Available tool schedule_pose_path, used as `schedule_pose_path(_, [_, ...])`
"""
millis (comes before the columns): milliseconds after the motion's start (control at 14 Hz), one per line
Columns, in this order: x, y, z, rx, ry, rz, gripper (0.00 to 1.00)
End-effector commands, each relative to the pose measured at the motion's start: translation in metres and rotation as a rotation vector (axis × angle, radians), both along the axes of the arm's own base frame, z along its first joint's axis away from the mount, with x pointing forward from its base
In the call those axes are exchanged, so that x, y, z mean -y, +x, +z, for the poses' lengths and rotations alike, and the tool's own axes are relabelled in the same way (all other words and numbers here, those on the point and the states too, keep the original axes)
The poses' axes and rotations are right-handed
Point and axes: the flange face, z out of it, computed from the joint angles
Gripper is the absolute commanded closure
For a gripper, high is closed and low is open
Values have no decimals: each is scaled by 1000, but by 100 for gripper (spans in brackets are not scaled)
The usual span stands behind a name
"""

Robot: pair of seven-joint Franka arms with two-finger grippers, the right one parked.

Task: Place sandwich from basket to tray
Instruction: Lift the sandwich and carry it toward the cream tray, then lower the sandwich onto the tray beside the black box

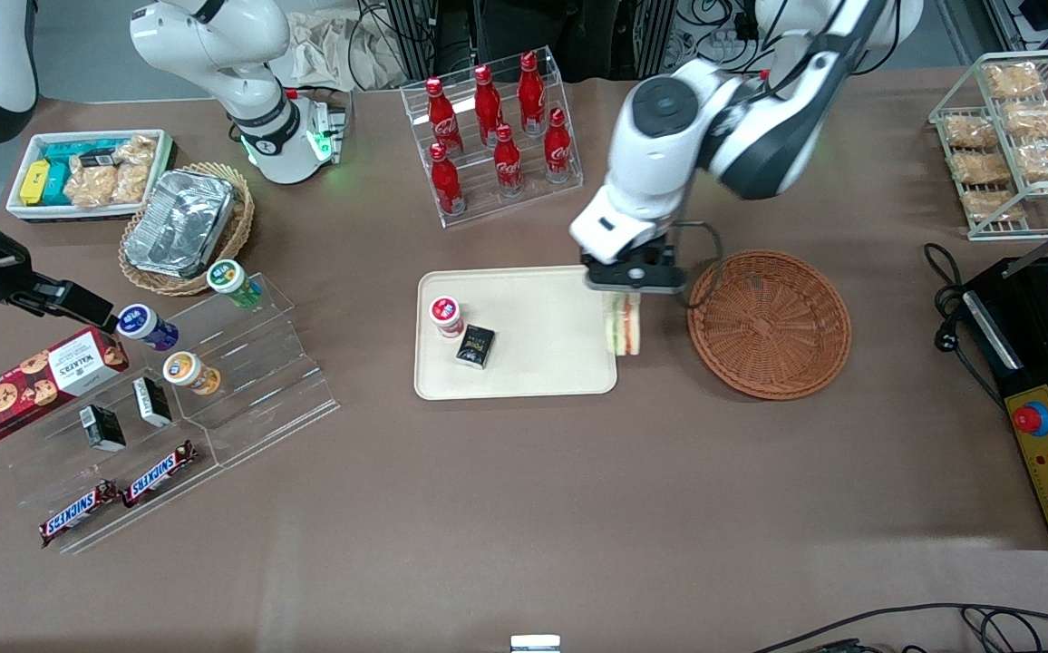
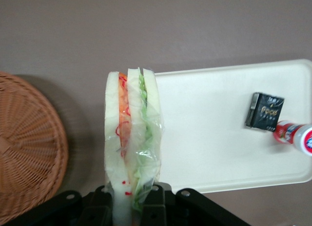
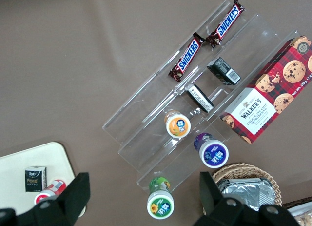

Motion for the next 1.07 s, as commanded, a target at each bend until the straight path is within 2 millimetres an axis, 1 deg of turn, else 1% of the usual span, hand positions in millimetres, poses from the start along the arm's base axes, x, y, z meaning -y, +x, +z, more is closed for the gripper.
schedule_pose_path(0, [18,-3,-42,4,-2,-39,100])
schedule_pose_path(286, [20,-18,-112,-7,-74,-56,100])
schedule_pose_path(357, [24,-22,-128,-22,-74,-46,100])
schedule_pose_path(429, [24,-22,-139,-22,-66,-32,100])
schedule_pose_path(500, [25,-24,-147,-20,-65,-9,100])
schedule_pose_path(643, [28,-29,-158,-13,-70,34,100])
schedule_pose_path(714, [28,-28,-164,-10,-70,49,100])
schedule_pose_path(929, [28,-27,-166,-4,-71,52,100])
schedule_pose_path(1000, [27,-26,-168,-5,-70,54,57])
